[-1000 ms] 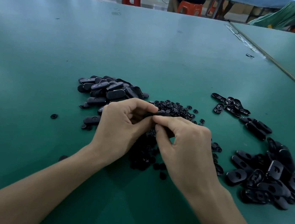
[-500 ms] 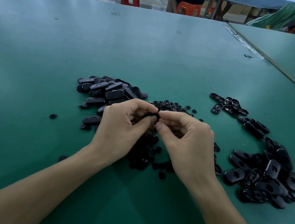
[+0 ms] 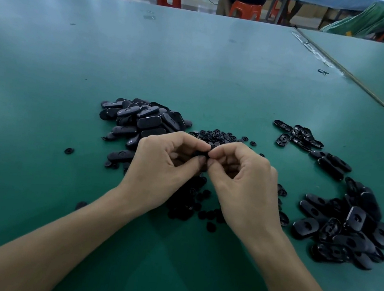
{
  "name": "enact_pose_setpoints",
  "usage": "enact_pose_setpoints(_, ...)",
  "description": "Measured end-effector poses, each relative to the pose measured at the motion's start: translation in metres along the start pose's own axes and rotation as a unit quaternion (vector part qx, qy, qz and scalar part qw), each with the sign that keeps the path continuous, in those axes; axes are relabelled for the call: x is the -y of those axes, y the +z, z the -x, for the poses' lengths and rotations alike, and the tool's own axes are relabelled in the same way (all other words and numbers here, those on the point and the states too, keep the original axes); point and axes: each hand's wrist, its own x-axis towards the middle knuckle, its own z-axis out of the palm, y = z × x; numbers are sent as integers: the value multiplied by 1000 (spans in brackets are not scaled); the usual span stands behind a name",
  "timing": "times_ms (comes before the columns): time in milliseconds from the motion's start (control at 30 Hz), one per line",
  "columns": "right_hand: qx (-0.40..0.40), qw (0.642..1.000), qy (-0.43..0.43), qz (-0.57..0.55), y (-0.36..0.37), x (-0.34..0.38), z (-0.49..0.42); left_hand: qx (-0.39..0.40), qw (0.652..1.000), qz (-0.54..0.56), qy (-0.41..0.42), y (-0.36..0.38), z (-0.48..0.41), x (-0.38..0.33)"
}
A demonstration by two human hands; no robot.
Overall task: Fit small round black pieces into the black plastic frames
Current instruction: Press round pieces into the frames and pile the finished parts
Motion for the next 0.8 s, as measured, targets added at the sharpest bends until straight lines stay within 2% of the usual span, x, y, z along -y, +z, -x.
enact_pose_setpoints(400, 20, 1000, -3, -10, 0, -2, -3, 5, 998, 51, -22, -1, -1, -3)
enact_pose_setpoints(800, -16, 1000, -4, 11, 4, 2, 2, 5, 998, 60, -31, 0, -1, -4)
